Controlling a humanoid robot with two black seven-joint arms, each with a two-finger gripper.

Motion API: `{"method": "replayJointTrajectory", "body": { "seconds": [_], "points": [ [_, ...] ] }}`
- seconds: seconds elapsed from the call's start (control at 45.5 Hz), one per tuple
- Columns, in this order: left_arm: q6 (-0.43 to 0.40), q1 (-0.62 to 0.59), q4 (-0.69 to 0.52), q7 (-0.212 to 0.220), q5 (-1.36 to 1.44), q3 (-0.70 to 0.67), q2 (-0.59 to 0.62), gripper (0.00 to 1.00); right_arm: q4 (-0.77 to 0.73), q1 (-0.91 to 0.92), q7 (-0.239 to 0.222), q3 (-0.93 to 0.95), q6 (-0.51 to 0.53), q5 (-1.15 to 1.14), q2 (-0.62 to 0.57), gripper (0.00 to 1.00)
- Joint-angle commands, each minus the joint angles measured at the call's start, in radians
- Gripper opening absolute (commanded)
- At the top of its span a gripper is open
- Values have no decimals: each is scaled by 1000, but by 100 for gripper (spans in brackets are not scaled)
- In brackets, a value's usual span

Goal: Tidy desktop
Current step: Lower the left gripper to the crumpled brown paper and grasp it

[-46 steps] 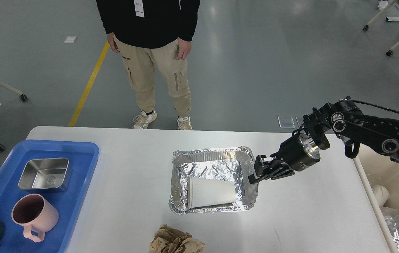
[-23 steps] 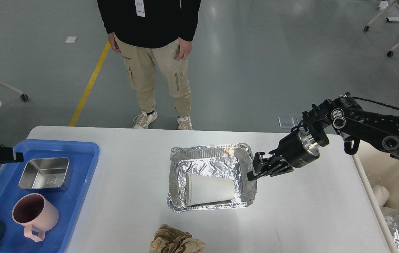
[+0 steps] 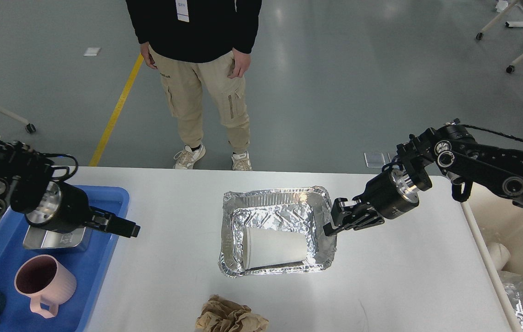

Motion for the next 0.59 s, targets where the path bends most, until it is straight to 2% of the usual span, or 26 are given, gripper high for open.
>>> {"method": "replayJointTrajectory", "body": {
  "seconds": [0.0,0.285,0.571],
  "points": [
    [0,1,14,1,104,43,-130,97,1,1,0,3,0,0,-1,0],
    [0,41,22,3,196,162,-331,97,0,4,0,4,-2,0,-1,0],
    [18,53,22,3,236,213,-439,97,3,3,0,8,-3,0,-4,0]
  ]
}}
